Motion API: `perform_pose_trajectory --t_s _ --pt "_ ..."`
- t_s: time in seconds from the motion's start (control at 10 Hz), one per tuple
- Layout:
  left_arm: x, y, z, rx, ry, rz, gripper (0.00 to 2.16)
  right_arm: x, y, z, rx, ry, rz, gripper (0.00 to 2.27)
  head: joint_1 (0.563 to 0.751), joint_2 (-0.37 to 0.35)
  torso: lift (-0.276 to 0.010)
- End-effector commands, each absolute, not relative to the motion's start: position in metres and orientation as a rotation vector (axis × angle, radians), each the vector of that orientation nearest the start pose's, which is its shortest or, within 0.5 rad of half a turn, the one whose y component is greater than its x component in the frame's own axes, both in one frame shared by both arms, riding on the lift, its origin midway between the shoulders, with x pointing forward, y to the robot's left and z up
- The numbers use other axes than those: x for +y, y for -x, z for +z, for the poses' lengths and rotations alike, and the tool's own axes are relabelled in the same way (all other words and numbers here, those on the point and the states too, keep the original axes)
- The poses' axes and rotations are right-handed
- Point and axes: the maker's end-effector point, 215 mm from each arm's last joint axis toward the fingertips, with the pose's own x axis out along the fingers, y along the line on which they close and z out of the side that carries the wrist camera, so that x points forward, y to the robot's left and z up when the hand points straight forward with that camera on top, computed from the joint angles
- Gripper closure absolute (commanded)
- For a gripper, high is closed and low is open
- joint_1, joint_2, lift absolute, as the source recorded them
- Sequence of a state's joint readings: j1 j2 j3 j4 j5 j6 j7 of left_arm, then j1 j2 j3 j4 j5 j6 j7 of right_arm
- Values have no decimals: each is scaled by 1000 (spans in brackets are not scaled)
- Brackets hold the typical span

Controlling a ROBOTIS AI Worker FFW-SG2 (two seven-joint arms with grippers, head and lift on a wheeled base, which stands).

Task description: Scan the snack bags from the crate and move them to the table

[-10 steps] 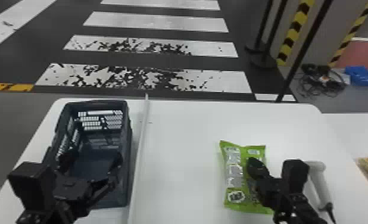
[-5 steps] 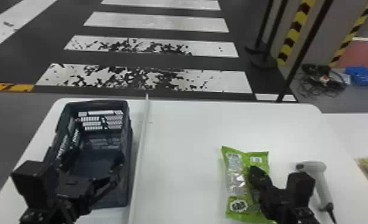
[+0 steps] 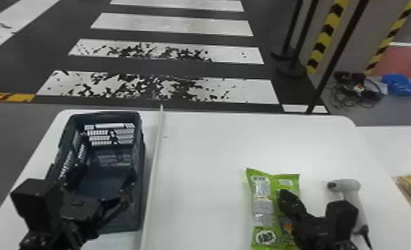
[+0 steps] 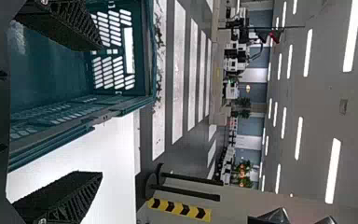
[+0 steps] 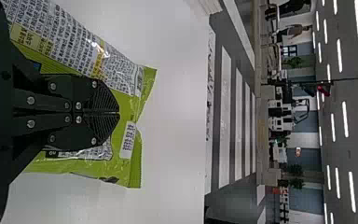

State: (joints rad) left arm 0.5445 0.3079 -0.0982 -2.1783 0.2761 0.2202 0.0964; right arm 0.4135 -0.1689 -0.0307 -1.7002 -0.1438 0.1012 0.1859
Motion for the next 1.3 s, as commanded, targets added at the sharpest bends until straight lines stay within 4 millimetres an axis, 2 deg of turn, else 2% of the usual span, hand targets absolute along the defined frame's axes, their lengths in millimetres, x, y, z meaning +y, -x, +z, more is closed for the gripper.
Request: perform_pose_trajectory --t_s 0.0,0.1,0.3,0.4,0.5,0.6,0.7,1.0,1.2 --pt "201 -426 -361 205 31 -164 33 -251 -431 -497 370 2 185 2240 695 -67 -95" --pt "201 -427 -360 202 31 -164 33 -255 -435 -482 358 0 179 2236 695 -67 -95" --pt "201 -428 -358 198 28 -166 33 -290 -444 -456 347 -23 119 1895 695 -76 -95" --pt "200 -427 -359 200 29 -167 33 -313 -448 -446 336 -17 84 1268 695 -87 -95" --pt "201 -427 -360 203 29 -167 33 -337 -450 -438 328 3 58 218 695 -116 -95" --pt "205 -428 -363 200 25 -158 33 -364 -445 -443 360 10 28 -2 695 -147 -95" --pt "207 -430 -367 204 29 -158 33 -383 -440 -446 380 20 12 -2 695 -181 -95" --pt "209 -433 -368 206 33 -162 33 -407 -418 -466 460 4 18 49 695 -232 -95" --pt "211 -436 -366 203 44 -161 33 -423 -408 -486 504 0 7 46 695 -257 -95"
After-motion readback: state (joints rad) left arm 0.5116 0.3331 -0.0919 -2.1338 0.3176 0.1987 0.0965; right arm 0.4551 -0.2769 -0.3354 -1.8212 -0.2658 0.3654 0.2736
